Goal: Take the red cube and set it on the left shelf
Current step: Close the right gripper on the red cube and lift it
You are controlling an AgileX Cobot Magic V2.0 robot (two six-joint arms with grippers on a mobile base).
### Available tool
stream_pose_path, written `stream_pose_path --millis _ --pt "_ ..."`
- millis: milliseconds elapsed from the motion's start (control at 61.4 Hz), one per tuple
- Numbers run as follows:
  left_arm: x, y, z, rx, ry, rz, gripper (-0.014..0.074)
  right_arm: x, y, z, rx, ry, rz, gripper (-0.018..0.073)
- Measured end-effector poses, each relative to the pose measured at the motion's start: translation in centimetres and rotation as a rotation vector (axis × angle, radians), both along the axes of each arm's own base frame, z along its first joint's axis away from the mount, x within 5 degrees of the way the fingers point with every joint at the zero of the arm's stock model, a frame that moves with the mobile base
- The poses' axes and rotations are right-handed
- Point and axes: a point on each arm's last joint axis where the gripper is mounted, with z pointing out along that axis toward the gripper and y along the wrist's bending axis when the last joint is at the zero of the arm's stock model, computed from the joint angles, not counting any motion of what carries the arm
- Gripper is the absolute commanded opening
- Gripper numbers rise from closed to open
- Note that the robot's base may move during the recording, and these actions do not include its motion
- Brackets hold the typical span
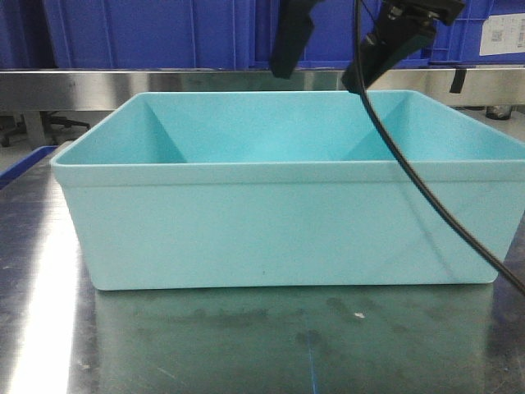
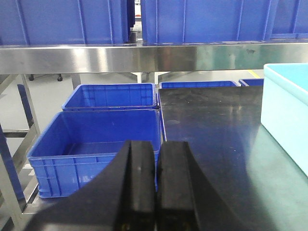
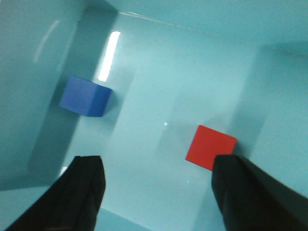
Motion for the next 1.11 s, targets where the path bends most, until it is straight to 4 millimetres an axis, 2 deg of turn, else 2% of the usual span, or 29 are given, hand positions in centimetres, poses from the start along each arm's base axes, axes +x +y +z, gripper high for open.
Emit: stream_pose_path --millis 261,407,701,945,1043,1108 --pt "0.0 0.0 0.0 0.000 0.000 0.000 0.0102 1.2 -0.6 -2.0 -0.149 0.095 -0.093 0.0578" --pt "0.0 0.0 0.0 0.000 0.000 0.000 0.0102 1.4 0.4 -2.9 -0.156 0.110 -0.085 0.0578" --pt "0.0 0.0 0.0 0.000 0.000 0.000 0.0102 2.9 1.7 -7.5 -0.202 0.204 -0.095 0.0578" --pt "0.0 0.0 0.0 0.000 0.000 0.000 0.0102 3.7 2.1 -9.6 -0.215 0.229 -0.101 0.0576" --pt "0.0 0.0 0.0 0.000 0.000 0.000 0.0102 4.0 2.3 -10.4 -0.220 0.238 -0.102 0.0566" --pt "0.0 0.0 0.0 0.000 0.000 0.000 0.0102 4.1 2.3 -10.8 -0.223 0.241 -0.102 0.0519"
